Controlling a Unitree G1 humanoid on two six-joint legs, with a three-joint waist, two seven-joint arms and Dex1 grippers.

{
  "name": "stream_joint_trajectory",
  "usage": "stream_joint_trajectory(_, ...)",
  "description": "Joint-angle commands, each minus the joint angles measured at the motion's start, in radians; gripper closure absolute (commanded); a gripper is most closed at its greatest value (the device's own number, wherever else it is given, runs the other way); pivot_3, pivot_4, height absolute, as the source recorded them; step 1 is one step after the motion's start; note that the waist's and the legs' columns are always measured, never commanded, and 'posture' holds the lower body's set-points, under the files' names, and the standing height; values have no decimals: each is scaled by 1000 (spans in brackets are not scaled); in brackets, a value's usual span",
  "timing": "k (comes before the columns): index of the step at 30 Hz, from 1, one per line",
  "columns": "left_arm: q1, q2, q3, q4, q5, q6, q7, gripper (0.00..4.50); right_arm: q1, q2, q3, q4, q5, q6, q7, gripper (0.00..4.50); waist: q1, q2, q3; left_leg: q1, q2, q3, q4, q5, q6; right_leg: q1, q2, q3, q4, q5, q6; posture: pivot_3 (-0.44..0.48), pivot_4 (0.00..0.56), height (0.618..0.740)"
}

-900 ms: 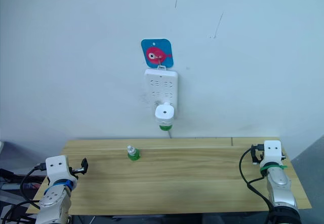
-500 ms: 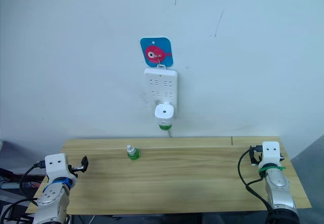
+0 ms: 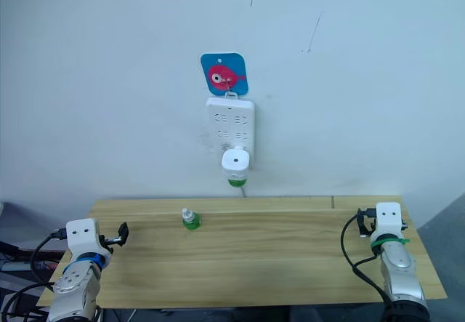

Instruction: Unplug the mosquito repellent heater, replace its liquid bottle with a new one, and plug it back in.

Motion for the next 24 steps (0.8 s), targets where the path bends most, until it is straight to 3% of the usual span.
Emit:
stream_joint_trajectory(1, -2, 18, 12, -21, -11, -19, -10, 32, 1, -4, -1, -46, 0, -4, 5, 44, 0, 0, 1, 0, 0, 0, 0, 0, 0, 0, 0, 0, 0, 0, 0, 10, 94, 740)
stream_joint_trajectory(7, -6, 25, 19, -20, -25, -18, -28, 32, 14, -2, 9, -71, 2, 1, 9, 44, -1, 0, 4, 0, 0, 0, 0, 0, 0, 0, 0, 0, 0, 0, 0, 4, 101, 740)
stream_joint_trajectory(13, 50, 58, 41, -155, -98, 16, -134, 32, 59, -17, 26, -192, 16, 46, 68, 44, -4, 0, 19, -1, 0, -1, 0, 0, 0, -1, 0, -1, 0, 0, 0, -3, 128, 740)
stream_joint_trajectory(21, 157, 235, 83, -591, -341, 286, -397, 32, 137, -122, 38, -626, 192, 295, 303, 44, -9, 0, 86, -3, 1, -5, 0, 0, 0, -1, 0, -3, -1, 0, 0, -6, 209, 740)
stream_joint_trajectory(24, 132, 302, 79, -675, -407, 383, -459, 638, 128, -152, 30, -785, 318, 427, 363, 0, -14, 1, 107, -4, 1, -7, 0, 0, 0, 0, 0, -5, -1, 0, 0, -8, 229, 740)
